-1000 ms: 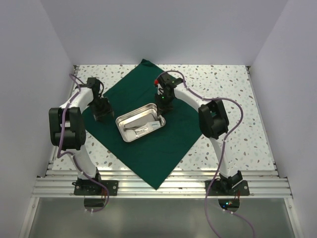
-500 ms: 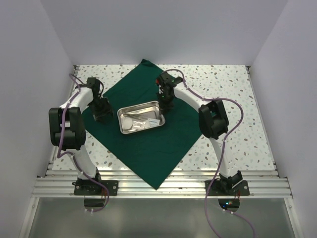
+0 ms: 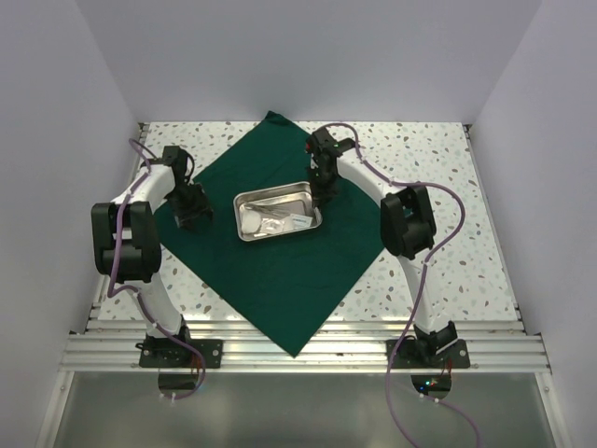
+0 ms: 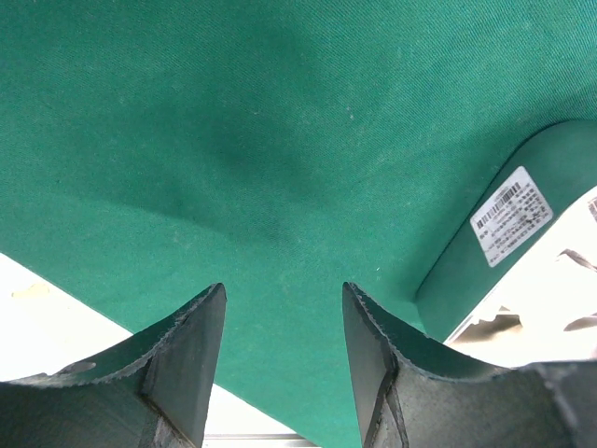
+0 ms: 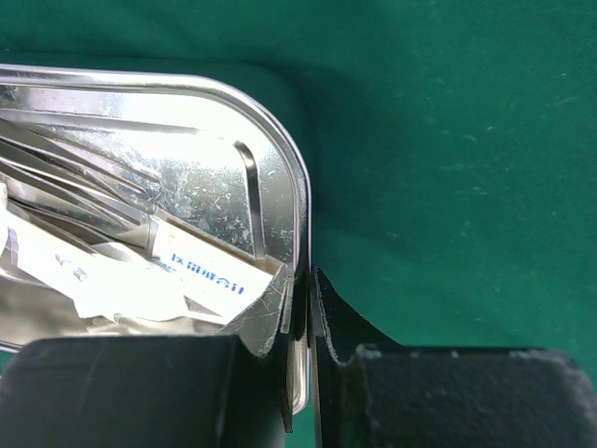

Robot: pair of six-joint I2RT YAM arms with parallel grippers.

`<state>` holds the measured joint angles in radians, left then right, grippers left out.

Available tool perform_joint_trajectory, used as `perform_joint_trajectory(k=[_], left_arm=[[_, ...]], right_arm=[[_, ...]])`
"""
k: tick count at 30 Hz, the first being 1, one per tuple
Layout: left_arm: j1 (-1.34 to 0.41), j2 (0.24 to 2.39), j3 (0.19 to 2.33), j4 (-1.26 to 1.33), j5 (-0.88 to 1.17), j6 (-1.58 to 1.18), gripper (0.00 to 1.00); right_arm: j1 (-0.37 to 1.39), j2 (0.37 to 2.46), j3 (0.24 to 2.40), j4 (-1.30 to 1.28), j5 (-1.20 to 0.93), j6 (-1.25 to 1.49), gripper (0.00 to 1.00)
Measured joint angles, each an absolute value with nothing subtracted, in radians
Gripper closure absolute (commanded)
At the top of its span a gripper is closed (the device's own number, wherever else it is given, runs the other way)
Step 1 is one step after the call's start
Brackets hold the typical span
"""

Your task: Prepare the surgical pack

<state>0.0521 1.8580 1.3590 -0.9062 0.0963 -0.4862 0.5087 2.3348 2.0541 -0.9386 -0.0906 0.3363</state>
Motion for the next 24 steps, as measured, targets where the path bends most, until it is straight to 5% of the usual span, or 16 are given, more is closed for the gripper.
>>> perform_joint_trajectory(k=[15, 17, 18, 19, 24], left_arm=[[0.052, 1.858, 1.329, -0.904, 0.102, -0.486, 0.43], [0.052, 1.858, 1.329, -0.903, 0.102, -0.486, 0.43], [0.052, 1.858, 1.329, -0.903, 0.103, -0.486, 0.43], [0.052, 1.858, 1.329, -0.903, 0.104, -0.486, 0.43], [0.052, 1.858, 1.329, -0.902, 0.104, -0.484, 0.43]], right_arm=[[0.507, 2.335, 2.051, -0.934, -0.088, 0.331, 0.9], [0.508, 2.335, 2.046, -0.931, -0.088, 0.332, 0.81], [0.508, 2.335, 2.042, -0.929, -0.088, 0.332, 0.6], [0.507, 2.335, 2.04, -0.931, -0.084, 0.336, 0.53], [0.507, 2.334, 2.038, -0.932, -0.052, 0.315, 0.34]])
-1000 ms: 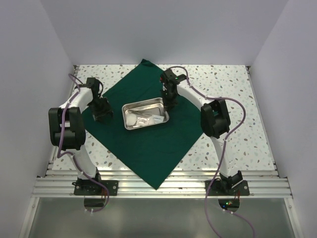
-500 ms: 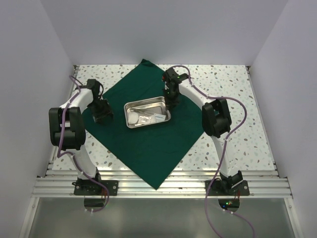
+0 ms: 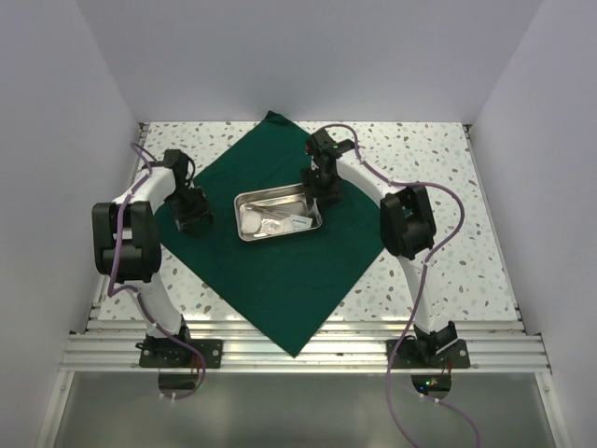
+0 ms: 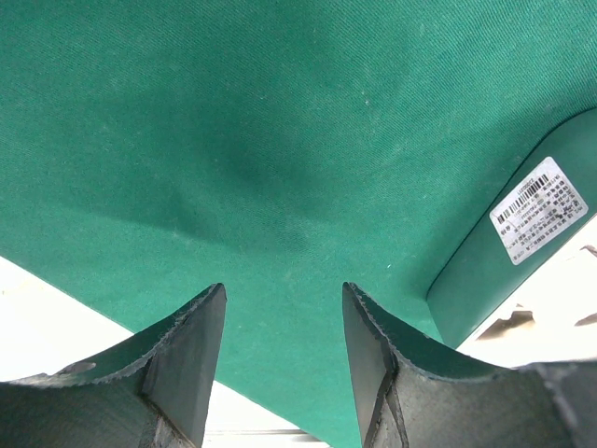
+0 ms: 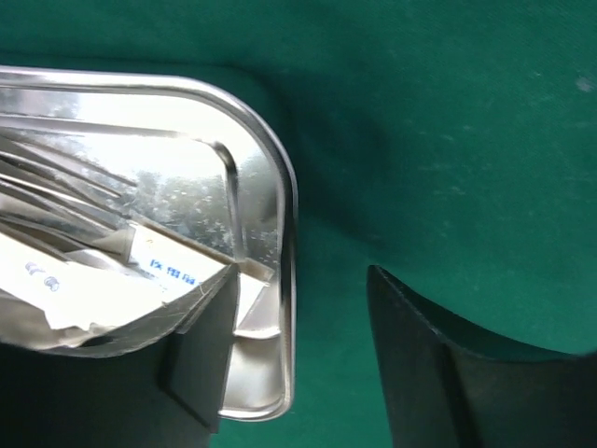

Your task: Prepare the surgical pack

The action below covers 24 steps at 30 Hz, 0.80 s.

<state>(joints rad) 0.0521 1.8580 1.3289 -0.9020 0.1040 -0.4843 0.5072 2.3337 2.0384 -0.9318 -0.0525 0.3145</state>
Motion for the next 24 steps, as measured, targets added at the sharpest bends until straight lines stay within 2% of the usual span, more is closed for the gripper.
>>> perform_joint_trajectory(k=[9, 17, 24], left_arm=[[0.052, 1.858, 1.322, -0.879, 0.15, -0.477, 0.47], [-0.008, 1.858, 1.29, -0.838, 0.238, -0.499, 0.5], [-0.096, 1.863, 1.267, -0.799, 0.299, -0.522, 0.5]], right_arm=[[0.508, 2.304, 1.989, -0.928, -0.048, 0.302, 0.33], [0.508, 2.303, 1.98, -0.928, -0.085, 0.294, 0.4], [0.508, 2.303, 1.98, -0.927, -0.099, 0.293, 0.55]])
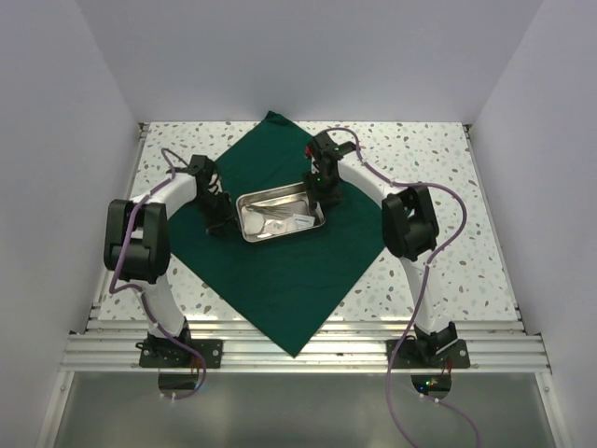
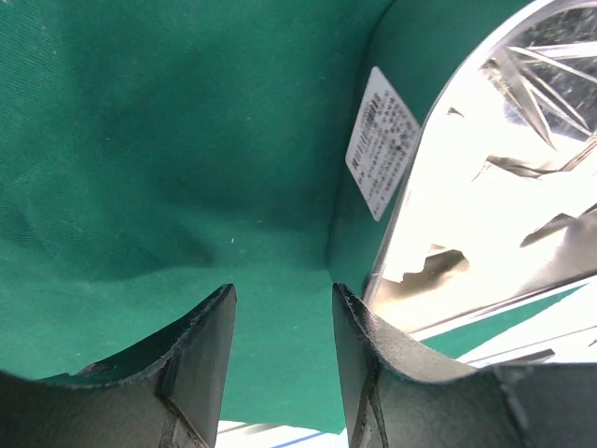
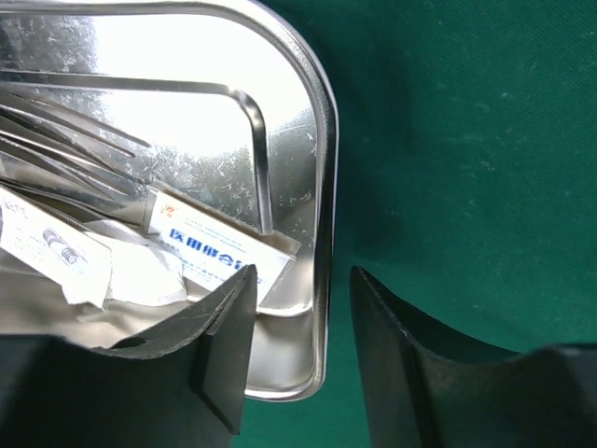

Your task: Prepare the surgical pack

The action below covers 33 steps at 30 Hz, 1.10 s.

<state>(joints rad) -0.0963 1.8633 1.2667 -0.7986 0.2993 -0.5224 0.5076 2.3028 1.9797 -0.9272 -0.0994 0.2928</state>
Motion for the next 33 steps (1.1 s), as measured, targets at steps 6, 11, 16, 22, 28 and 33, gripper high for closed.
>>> perform_joint_trajectory(k=[6, 11, 16, 22, 28, 33], left_arm=[[-0.094, 1.865, 1.249, -0.794, 0.315, -0.529, 0.5], [-0.083, 1.865, 1.249, -0.795, 0.306, -0.53, 0.47], [-0.043, 1.865, 1.249, -0.8, 0.279, -0.53, 0.46], [-0.023, 1.865, 1.25, -0.804, 0.242, -0.521, 0.45], [-0.017, 1.863, 1.252, -0.81, 0.212, -0.505, 0.44], [-0.01, 1.85, 1.253, -0.814, 0.196, -0.496, 0.44]], right_arm=[[0.507, 2.303, 1.98, -0.928, -0.11, 0.294, 0.55], [0.508, 2.302, 1.971, -0.925, -0.129, 0.297, 0.56], [0.507, 2.301, 1.917, -0.925, -0.145, 0.306, 0.54], [0.507, 2.278, 1.906, -0.928, -0.154, 0.314, 0.5], [0.508, 2.23, 1.901, -0.923, -0.183, 0.323, 0.49], [0.507, 2.183, 1.827, -0.902, -0.213, 0.336, 0.49]])
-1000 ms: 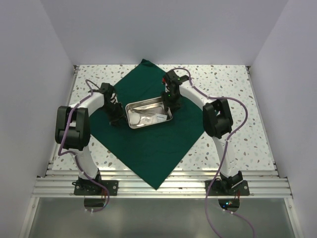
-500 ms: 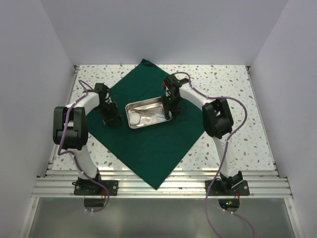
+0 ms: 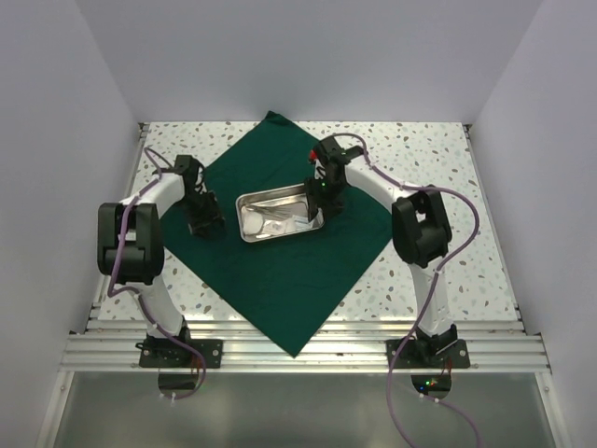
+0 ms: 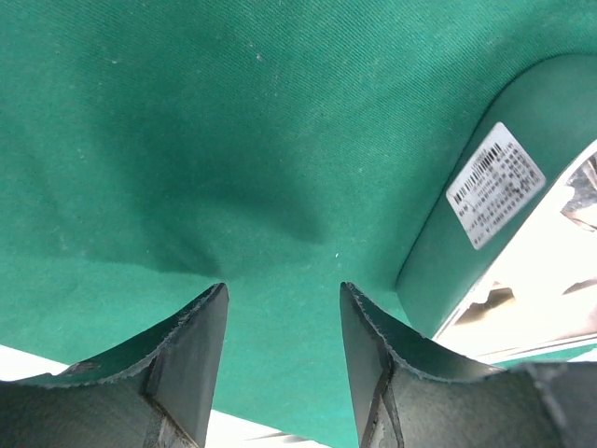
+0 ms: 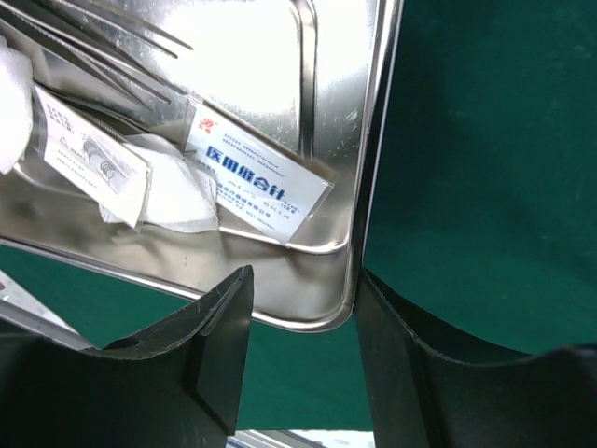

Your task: Prepare the surgical pack

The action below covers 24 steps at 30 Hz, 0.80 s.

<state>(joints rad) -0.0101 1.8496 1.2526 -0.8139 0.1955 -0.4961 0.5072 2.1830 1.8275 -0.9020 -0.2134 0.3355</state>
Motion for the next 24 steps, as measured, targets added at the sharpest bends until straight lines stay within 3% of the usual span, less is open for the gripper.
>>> perform_joint_trajectory(k=[3, 5, 8, 13, 19, 24], left_arm=[[-0.009, 1.836, 1.253, -0.817, 0.192, -0.494, 0.43], [-0.009, 1.826, 1.253, -0.817, 0.186, -0.493, 0.43], [-0.009, 1.813, 1.252, -0.82, 0.177, -0.493, 0.43], [-0.006, 1.764, 1.239, -0.827, 0.155, -0.486, 0.42], [0.016, 1.671, 1.19, -0.827, 0.127, -0.476, 0.42], [0.019, 1.606, 1.125, -0.828, 0.139, -0.461, 0.42]], right_arm=[[0.507, 2.169, 1.797, -0.894, -0.225, 0.34, 0.46], [0.507, 2.16, 1.779, -0.892, -0.217, 0.343, 0.31], [0.508, 2.146, 1.775, -0.909, -0.164, 0.332, 0.23], [0.503, 2.045, 1.746, -0.953, -0.048, 0.286, 0.23], [0.561, 1.683, 1.46, -0.976, 0.007, 0.254, 0.32], [0.86, 1.531, 1.27, -0.949, -0.064, 0.299, 0.32]])
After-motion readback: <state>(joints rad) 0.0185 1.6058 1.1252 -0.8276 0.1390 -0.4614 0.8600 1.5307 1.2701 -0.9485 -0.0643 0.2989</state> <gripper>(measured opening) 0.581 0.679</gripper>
